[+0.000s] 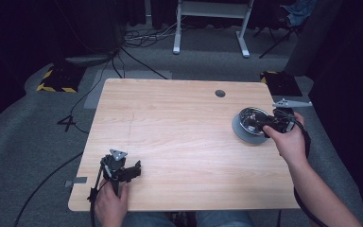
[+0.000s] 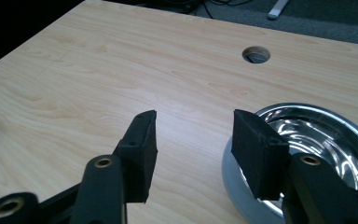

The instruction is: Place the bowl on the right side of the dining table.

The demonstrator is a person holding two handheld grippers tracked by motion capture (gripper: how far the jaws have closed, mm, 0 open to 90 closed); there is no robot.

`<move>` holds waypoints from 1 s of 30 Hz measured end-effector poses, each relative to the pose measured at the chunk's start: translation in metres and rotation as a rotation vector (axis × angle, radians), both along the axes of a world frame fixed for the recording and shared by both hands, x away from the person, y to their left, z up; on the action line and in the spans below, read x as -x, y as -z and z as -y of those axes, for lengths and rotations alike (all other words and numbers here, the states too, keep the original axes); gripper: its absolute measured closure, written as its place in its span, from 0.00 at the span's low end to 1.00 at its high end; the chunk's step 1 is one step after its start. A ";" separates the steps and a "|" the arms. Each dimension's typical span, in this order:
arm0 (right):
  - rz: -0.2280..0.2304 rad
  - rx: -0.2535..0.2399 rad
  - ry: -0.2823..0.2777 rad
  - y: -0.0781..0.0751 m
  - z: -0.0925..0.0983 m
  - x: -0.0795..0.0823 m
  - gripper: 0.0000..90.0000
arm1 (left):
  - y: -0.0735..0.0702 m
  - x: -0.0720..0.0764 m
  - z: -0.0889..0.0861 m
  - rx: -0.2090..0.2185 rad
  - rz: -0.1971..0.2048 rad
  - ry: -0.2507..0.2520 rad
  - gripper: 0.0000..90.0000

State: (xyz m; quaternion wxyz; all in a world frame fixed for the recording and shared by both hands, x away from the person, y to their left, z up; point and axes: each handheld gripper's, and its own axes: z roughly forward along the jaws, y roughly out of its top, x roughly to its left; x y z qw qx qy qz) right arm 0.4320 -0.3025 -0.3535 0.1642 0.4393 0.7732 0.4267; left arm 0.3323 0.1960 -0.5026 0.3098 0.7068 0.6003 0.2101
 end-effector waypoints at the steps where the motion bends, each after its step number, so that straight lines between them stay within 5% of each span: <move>1: 0.001 0.000 -0.007 0.001 -0.001 0.004 0.57 | 0.000 0.000 0.000 -0.001 0.002 -0.003 0.16; 20: -0.008 0.010 -0.063 0.023 -0.012 0.063 0.58 | 0.000 -0.002 0.000 0.010 0.008 -0.024 0.17; 30: -0.001 0.036 -0.110 0.066 -0.029 0.090 0.59 | 0.000 -0.002 0.000 0.008 0.009 -0.022 0.16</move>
